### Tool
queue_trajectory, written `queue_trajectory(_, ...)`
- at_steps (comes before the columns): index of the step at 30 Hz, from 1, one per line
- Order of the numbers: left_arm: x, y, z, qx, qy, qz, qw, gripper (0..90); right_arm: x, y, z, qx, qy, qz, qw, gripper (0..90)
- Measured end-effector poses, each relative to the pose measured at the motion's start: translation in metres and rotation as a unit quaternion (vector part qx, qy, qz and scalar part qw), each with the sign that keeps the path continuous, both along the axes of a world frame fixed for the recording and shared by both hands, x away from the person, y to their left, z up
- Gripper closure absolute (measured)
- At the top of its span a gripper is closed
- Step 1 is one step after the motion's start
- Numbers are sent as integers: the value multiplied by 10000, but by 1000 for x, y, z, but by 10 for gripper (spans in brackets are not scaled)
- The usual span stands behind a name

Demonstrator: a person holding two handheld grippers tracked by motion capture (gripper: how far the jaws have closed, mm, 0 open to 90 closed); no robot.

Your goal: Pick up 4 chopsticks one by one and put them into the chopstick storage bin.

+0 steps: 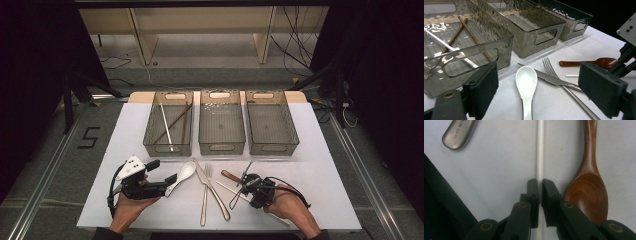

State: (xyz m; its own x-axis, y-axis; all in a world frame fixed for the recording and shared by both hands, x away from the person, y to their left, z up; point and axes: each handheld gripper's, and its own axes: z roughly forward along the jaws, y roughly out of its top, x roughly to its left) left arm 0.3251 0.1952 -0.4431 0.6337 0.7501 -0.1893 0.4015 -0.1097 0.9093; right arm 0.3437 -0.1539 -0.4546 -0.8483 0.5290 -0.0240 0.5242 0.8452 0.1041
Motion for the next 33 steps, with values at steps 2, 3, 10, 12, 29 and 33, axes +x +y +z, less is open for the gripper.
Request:
queue_trajectory(2, 0, 0, 0, -5, -2, 2, 10000, 163, 0, -1, 1, 10, 5, 26, 10000, 852)
queue_trajectory(3, 0, 0, 0, -1, 5, 0, 10000, 162, 0, -1, 1, 27, 16, 26, 10000, 852)
queue_trajectory(10, 0, 0, 0, 2, 4, 3, 10000, 163, 0, -8, 14, 272, -121, -52, 9995, 854)
queue_trajectory(12, 0, 0, 0, -3, -2, 6, 10000, 162, 0, -9, 18, 359, -124, -78, 9992, 855)
queue_trajectory(29, 0, 0, 0, 2, 8, 1, 10000, 163, 0, -12, 23, 570, -228, -142, 9980, 858)
queue_trajectory(33, 0, 0, 0, 3, 2, 6, 10000, 163, 0, -13, 25, 631, -259, -142, 9976, 858)
